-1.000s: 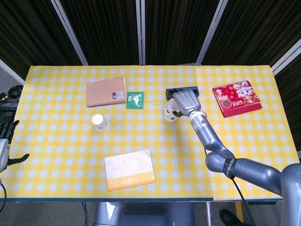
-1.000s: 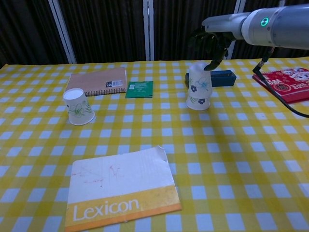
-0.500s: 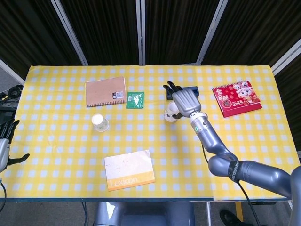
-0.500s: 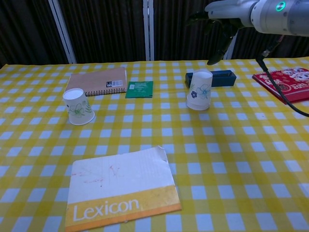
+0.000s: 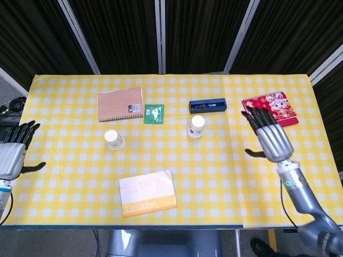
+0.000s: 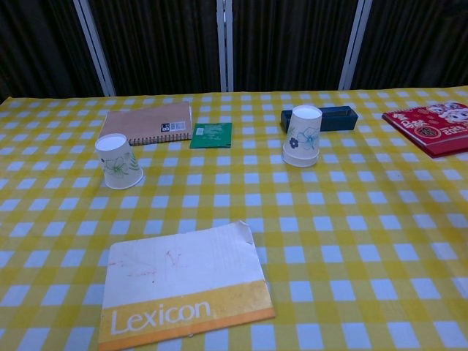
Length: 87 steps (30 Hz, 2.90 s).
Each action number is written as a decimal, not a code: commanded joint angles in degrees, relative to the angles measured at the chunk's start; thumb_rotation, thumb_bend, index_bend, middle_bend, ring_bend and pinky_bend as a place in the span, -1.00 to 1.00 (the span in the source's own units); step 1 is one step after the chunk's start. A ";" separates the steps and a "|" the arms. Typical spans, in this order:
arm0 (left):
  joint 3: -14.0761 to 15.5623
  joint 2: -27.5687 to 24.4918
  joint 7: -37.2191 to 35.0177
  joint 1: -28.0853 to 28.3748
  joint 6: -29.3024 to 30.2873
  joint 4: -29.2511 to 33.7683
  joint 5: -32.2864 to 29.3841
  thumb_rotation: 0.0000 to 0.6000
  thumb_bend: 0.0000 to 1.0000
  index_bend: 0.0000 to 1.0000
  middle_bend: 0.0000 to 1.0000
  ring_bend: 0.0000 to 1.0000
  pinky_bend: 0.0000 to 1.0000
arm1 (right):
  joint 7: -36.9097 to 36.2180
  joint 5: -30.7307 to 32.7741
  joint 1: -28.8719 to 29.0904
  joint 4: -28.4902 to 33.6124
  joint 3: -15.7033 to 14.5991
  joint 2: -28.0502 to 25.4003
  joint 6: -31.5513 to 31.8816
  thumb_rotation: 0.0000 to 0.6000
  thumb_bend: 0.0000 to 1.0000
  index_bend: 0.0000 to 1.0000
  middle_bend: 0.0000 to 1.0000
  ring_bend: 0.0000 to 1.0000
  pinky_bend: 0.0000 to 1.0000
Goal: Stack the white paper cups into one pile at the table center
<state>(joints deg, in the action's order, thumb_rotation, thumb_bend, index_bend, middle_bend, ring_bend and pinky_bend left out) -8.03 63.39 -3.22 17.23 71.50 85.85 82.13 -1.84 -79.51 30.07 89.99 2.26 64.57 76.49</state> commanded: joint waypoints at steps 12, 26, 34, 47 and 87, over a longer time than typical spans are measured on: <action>0.80 4.46 -4.34 17.72 -17.73 -8.72 9.20 1.00 -0.88 -1.00 -1.00 -1.00 -0.99 | 5.11 -4.45 -14.04 -1.14 -5.18 3.99 11.23 1.00 -1.00 -0.92 -1.00 -1.00 -0.87; 1.04 13.67 -2.01 23.47 -23.27 -17.32 5.17 1.00 -0.49 -0.97 -0.94 -0.80 -0.62 | 3.94 -5.36 -15.26 -3.85 -2.76 4.98 9.35 1.00 -1.00 -0.92 -1.00 -1.00 -0.87; 1.26 17.58 -1.16 26.61 -26.94 -21.29 3.14 1.00 -0.46 -0.88 -0.84 -0.59 -0.39 | 4.17 -5.60 -15.68 -4.53 -1.72 5.52 8.24 1.00 -1.00 -0.92 -1.00 -1.00 -0.87; 1.67 19.27 0.50 28.08 -27.44 -23.23 1.12 1.00 -0.36 -0.32 -0.30 -0.12 0.00 | 3.68 -6.03 -16.19 -4.90 -0.41 5.67 7.34 1.00 -1.00 -0.91 -1.00 -1.00 -0.87; -12.96 21.52 18.80 55.42 -38.17 -18.01 -9.61 1.00 -0.27 -0.15 -0.21 -0.06 0.00 | -0.23 -0.96 -17.26 -7.58 4.73 4.71 4.14 1.00 -1.00 -0.90 -1.00 -1.00 -0.87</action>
<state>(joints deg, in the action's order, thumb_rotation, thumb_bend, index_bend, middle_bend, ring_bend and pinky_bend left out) -19.80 82.38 14.03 69.74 35.43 70.75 74.64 -1.79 -80.80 12.79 82.76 6.71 69.25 80.91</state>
